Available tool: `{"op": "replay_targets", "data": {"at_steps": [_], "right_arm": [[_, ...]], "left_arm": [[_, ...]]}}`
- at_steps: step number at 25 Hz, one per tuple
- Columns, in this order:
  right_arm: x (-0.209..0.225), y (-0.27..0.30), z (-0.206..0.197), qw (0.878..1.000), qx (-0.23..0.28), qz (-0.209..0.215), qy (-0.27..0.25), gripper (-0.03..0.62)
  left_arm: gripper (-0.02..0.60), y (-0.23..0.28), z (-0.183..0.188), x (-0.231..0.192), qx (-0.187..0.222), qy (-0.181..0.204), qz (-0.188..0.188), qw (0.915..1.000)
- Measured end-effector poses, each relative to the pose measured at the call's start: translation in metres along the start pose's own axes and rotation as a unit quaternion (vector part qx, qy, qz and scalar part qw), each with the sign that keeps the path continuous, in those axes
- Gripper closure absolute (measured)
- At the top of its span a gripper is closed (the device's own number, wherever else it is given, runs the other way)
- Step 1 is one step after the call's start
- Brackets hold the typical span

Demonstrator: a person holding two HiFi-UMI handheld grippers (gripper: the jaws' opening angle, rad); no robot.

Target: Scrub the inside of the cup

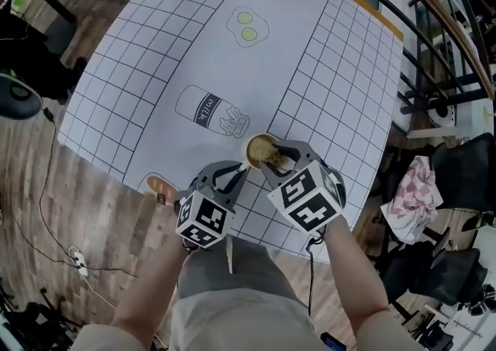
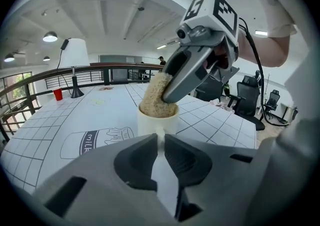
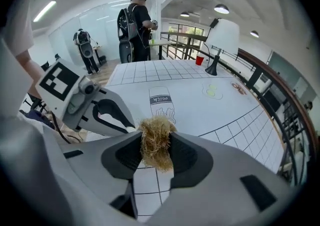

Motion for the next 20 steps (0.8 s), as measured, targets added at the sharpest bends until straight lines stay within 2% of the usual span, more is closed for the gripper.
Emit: {"op": "replay_targets", "data": {"at_steps": [6,10,12,15,18,20], "right_arm": [[-0.001,0.034,0.004,0.997,-0.063,0.032,-0.017,0.457],[0.003,0.043,0.003,0.995,-0.082,0.056,0.002,0.47],[0.006,0.042,0.002,0.993,-0.075,0.08,0.031,0.47],[0.009,0.026,0.0,0.99,-0.039,0.113,0.076,0.465],[0.013,-0.003,0.008,0.992,-0.005,0.103,0.077,0.464],[0.013,-0.017,0.012,0.995,-0.003,0.084,0.058,0.462]], "left_arm": [[0.529,-0.002,-0.002,-0.003,0.011,0.01,-0.005,0.9999],[0.529,0.0,-0.001,-0.003,0.015,0.013,-0.007,0.9998],[0.529,0.0,-0.001,-0.005,0.018,0.011,-0.01,0.9997],[0.529,-0.002,-0.003,-0.008,0.017,0.008,-0.015,0.9997],[0.529,-0.002,-0.001,-0.009,0.017,0.006,-0.021,0.9996],[0.529,0.0,0.0,-0.008,0.015,0.013,-0.024,0.9995]]}}
Point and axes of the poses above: the fingertips, and each gripper's own axes: y forward along the fingers, x to its right, z out of its top, the point moved 9 cm from there along -y, backward along the fingers, and after that the axes turned 13 degrees about -y, right-handed, at the moved point
